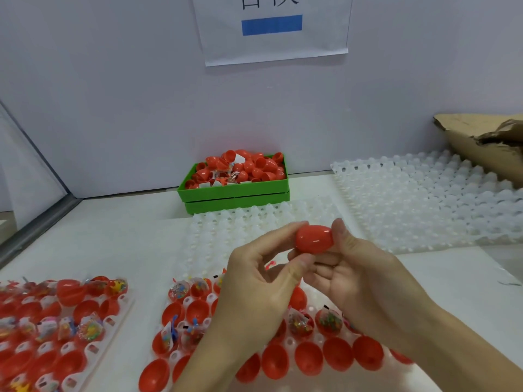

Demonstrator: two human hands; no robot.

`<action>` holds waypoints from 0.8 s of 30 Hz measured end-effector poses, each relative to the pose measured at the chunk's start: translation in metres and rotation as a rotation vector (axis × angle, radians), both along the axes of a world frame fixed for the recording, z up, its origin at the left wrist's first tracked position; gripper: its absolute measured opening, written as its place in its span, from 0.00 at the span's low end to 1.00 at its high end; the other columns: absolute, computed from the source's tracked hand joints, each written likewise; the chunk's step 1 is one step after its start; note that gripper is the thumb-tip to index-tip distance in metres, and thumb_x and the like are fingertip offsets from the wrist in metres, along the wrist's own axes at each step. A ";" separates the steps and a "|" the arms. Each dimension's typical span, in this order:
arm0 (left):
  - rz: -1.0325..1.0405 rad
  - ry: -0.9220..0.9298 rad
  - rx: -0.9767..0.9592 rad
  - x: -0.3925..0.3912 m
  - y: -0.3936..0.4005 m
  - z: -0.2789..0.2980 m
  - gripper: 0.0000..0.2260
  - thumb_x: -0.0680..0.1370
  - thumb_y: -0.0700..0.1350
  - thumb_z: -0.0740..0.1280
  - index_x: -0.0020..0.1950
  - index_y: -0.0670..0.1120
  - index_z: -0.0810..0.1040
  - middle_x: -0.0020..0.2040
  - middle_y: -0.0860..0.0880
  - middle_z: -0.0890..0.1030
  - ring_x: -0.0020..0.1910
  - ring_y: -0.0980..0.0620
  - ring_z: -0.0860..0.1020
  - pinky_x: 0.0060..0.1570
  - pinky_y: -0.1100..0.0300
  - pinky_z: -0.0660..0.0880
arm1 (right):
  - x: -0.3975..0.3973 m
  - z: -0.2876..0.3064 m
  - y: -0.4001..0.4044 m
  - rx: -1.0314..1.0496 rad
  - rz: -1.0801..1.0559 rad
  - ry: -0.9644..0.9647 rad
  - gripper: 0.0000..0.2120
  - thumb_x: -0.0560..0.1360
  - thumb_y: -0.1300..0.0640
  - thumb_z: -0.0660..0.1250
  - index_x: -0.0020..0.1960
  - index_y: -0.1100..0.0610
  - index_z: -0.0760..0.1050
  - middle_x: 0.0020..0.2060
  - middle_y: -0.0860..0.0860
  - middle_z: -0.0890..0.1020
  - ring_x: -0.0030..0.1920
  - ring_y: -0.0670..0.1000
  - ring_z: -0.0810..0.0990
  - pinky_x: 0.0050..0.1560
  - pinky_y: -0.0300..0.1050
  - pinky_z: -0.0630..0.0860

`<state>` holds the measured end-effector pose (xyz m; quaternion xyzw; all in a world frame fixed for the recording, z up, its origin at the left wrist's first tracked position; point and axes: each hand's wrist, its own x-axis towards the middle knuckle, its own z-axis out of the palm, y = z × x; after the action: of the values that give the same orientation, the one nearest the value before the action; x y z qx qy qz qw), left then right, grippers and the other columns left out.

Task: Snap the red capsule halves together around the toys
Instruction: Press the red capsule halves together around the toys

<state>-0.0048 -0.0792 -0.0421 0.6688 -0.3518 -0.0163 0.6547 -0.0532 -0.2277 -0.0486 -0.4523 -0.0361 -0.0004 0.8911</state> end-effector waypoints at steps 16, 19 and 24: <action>-0.094 0.126 0.001 -0.006 0.000 0.004 0.21 0.75 0.45 0.72 0.67 0.51 0.75 0.58 0.52 0.83 0.60 0.52 0.81 0.59 0.60 0.77 | -0.005 0.007 -0.001 0.146 0.211 -0.082 0.26 0.72 0.46 0.74 0.57 0.67 0.80 0.51 0.63 0.83 0.54 0.57 0.83 0.59 0.48 0.78; -0.154 0.406 -0.077 -0.008 -0.003 0.003 0.27 0.67 0.57 0.78 0.63 0.51 0.79 0.57 0.47 0.84 0.58 0.49 0.82 0.56 0.55 0.79 | -0.004 0.007 0.003 0.088 0.134 -0.112 0.25 0.70 0.49 0.77 0.57 0.68 0.81 0.53 0.65 0.83 0.56 0.59 0.83 0.57 0.45 0.79; -0.191 0.601 -0.211 -0.013 -0.011 -0.001 0.32 0.60 0.60 0.80 0.60 0.49 0.81 0.55 0.40 0.83 0.58 0.45 0.82 0.52 0.57 0.80 | -0.005 0.003 0.009 -0.077 -0.059 -0.098 0.18 0.70 0.57 0.72 0.55 0.68 0.81 0.49 0.66 0.84 0.51 0.60 0.85 0.52 0.43 0.80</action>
<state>-0.0178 -0.0903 -0.0430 0.5266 -0.2041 -0.2377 0.7903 -0.0578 -0.2191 -0.0452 -0.4865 -0.0661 -0.0472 0.8699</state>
